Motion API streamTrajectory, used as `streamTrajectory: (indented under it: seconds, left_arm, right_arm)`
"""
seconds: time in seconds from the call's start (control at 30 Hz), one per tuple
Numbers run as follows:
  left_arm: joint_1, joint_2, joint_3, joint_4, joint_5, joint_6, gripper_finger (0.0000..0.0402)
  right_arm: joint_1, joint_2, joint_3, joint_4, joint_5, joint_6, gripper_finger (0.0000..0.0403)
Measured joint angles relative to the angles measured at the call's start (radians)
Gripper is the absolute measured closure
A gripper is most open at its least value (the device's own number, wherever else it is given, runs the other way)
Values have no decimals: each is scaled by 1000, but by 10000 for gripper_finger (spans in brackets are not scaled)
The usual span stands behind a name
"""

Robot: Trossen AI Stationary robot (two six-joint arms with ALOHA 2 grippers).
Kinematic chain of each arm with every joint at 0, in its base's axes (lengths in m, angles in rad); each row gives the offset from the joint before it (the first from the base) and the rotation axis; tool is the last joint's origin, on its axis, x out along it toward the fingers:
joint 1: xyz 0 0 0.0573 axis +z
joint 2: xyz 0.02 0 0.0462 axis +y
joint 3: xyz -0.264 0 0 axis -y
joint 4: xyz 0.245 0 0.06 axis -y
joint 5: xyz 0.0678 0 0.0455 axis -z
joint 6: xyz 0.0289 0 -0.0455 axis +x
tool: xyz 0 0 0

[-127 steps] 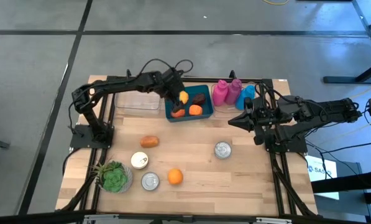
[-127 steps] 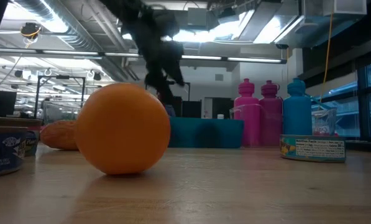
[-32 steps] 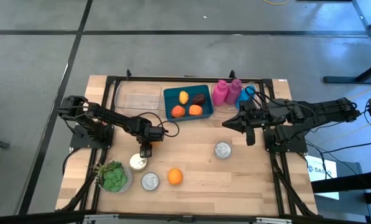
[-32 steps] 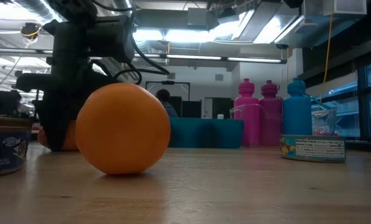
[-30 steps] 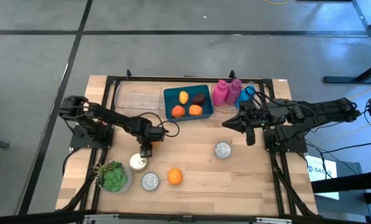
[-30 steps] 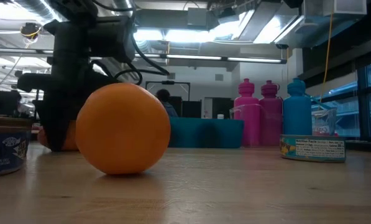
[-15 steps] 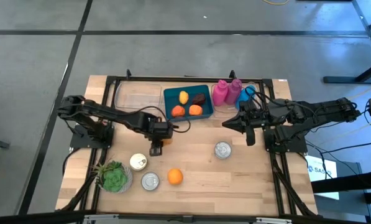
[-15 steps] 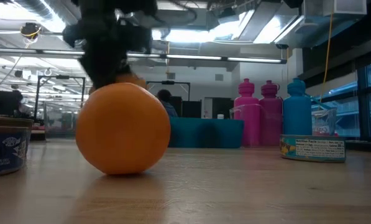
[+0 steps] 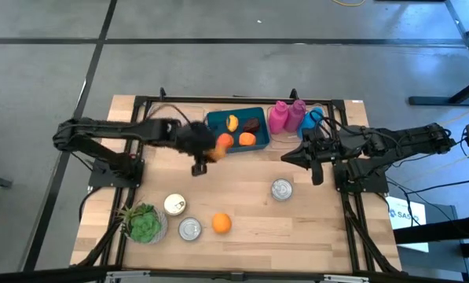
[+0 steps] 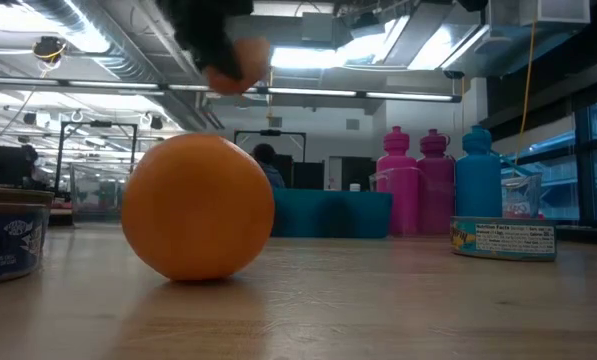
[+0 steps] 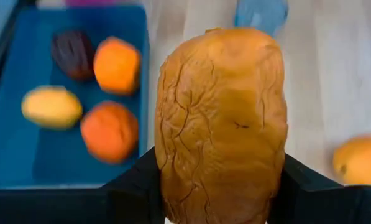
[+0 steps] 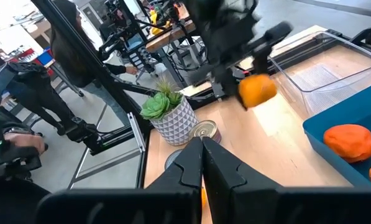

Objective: Pick & Place Food Item
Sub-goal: Put the mango into the blue bin

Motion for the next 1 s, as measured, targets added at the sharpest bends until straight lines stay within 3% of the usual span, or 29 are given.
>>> streamTrajectory:
  seconds: [0.27,0.43,0.6,0.83,1.0]
  left_arm:
    - [259,35,0,198,282,44,236]
    - [370,97,9,276,369,33,236]
    - [404,211,110,184,328,101,237]
    - [403,399,312,-59,193,254,237]
    - [403,501,387,-157,63,318,237]
  right_arm:
    - [0,0,0,0,0,0,394]
    - [0,0,0,1,0,-3,394]
    - [0,0,0,1,0,-3,394]
    - [0,0,0,1,0,-4,394]
    - [0,0,0,-4,0,-5,394]
